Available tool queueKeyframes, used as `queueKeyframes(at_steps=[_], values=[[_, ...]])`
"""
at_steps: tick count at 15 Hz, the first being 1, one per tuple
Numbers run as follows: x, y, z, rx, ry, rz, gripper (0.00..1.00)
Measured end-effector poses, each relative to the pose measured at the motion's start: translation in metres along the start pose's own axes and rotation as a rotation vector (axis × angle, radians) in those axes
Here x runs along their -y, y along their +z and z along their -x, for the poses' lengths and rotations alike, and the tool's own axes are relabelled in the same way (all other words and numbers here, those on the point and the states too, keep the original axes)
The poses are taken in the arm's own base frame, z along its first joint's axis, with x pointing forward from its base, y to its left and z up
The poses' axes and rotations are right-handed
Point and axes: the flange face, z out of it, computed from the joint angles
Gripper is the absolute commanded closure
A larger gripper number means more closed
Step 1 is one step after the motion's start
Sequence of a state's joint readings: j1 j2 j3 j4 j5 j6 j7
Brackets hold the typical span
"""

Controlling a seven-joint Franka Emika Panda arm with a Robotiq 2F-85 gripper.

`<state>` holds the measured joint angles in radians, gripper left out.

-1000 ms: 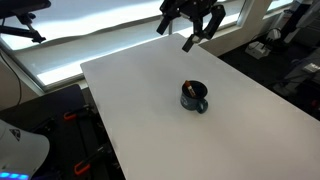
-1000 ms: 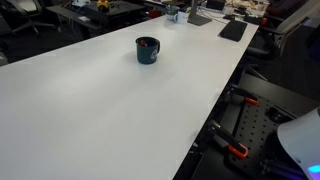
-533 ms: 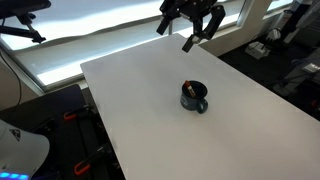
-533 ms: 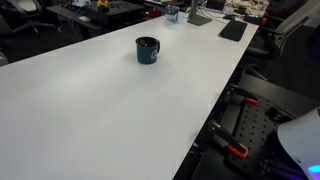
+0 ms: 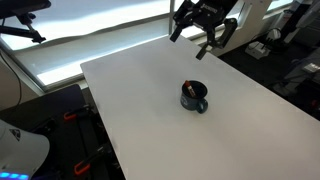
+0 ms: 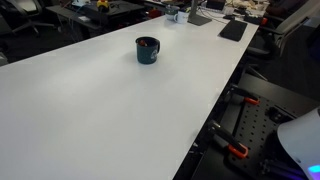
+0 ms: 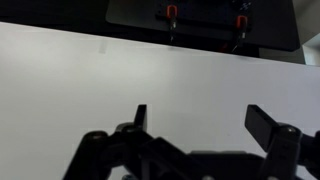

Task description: Take the marker out of the mug and place it on the table

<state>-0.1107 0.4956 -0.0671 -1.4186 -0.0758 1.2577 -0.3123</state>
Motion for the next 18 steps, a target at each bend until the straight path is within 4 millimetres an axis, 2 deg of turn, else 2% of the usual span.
queueKeyframes(at_steps=[3,5,14,18], values=[[-0.008,0.005,-0.030,0.016,-0.040,-0.004,0.00],[-0.009,0.008,-0.042,0.024,-0.046,-0.004,0.00],[-0.013,0.004,-0.042,0.019,-0.046,-0.007,0.00],[-0.011,0.000,-0.050,0.044,-0.108,0.007,0.00]])
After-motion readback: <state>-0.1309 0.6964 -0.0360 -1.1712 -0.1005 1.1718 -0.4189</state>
